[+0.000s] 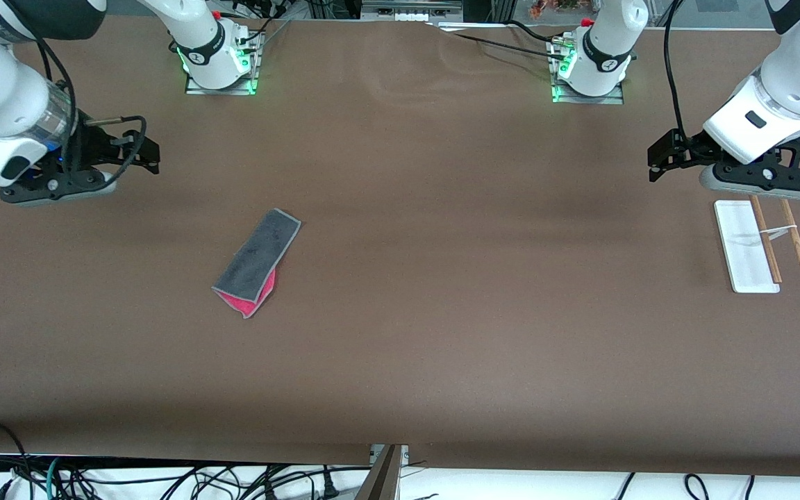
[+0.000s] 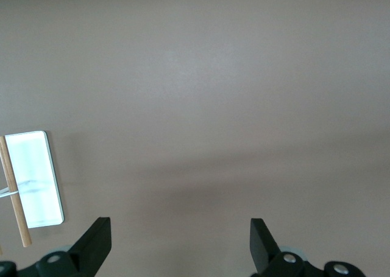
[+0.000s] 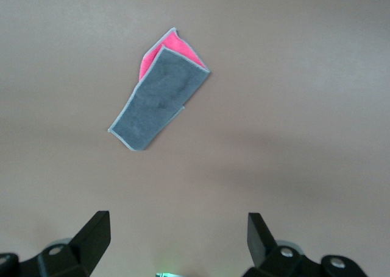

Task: Pass towel and hang on rack
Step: 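Move the right gripper down over the grey towel's edge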

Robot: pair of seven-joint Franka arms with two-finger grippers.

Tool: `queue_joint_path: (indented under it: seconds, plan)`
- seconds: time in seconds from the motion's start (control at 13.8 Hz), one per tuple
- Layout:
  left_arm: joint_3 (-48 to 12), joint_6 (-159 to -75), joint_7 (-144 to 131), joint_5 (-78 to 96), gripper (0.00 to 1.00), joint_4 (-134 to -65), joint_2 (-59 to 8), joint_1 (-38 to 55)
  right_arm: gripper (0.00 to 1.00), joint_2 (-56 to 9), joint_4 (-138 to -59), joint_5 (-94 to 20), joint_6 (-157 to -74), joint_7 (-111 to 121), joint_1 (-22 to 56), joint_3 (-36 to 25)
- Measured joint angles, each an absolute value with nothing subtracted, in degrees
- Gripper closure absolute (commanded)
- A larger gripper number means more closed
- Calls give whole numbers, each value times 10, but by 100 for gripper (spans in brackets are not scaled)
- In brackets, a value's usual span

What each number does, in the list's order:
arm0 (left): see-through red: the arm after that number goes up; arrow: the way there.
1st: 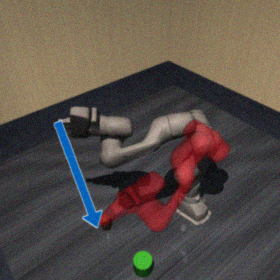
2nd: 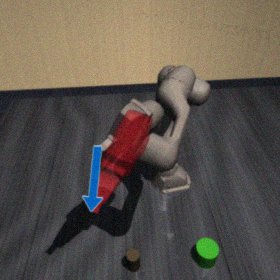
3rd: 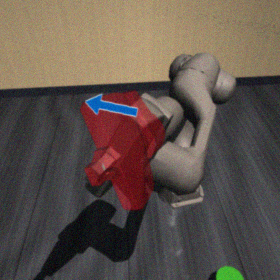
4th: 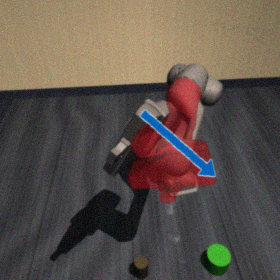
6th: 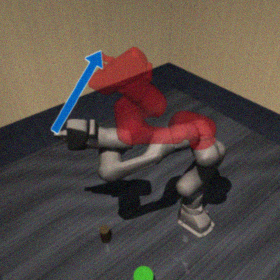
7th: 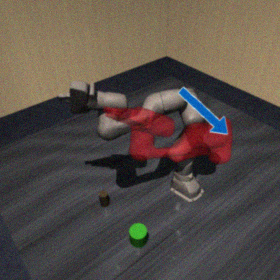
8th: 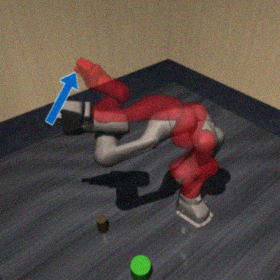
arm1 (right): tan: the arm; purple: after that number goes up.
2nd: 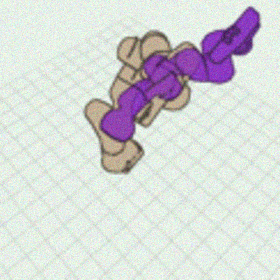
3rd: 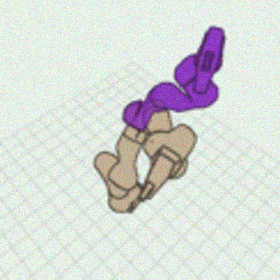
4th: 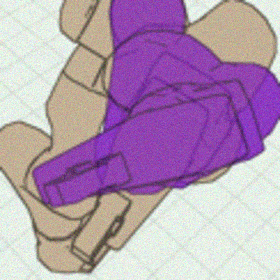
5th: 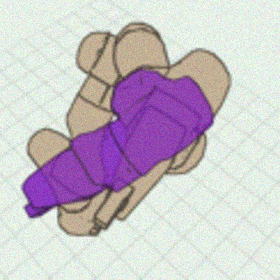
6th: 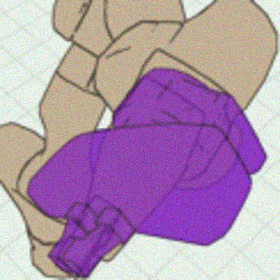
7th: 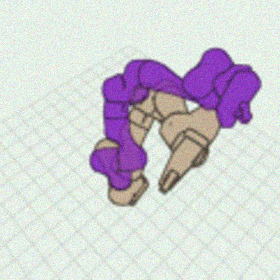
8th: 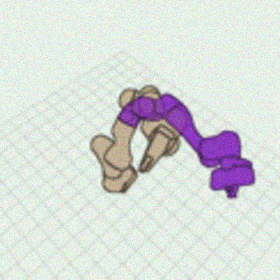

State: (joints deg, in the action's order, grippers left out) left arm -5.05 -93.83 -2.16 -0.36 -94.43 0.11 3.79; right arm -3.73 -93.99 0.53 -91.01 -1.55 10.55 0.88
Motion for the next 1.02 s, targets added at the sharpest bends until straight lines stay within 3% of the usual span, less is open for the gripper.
queue_joint_path:
  seconds: [0.44, 1.02]
  plan:
    - [-51, -938, -22, -4, 0, -938, -3, 38, 1, -63, -1114, 4, -1136, -186, 130, 69]
    - [-57, -938, -22, -4, 0, -935, -5, 39, 1, -216, -1179, 10, -1377, -318, 236, 76]
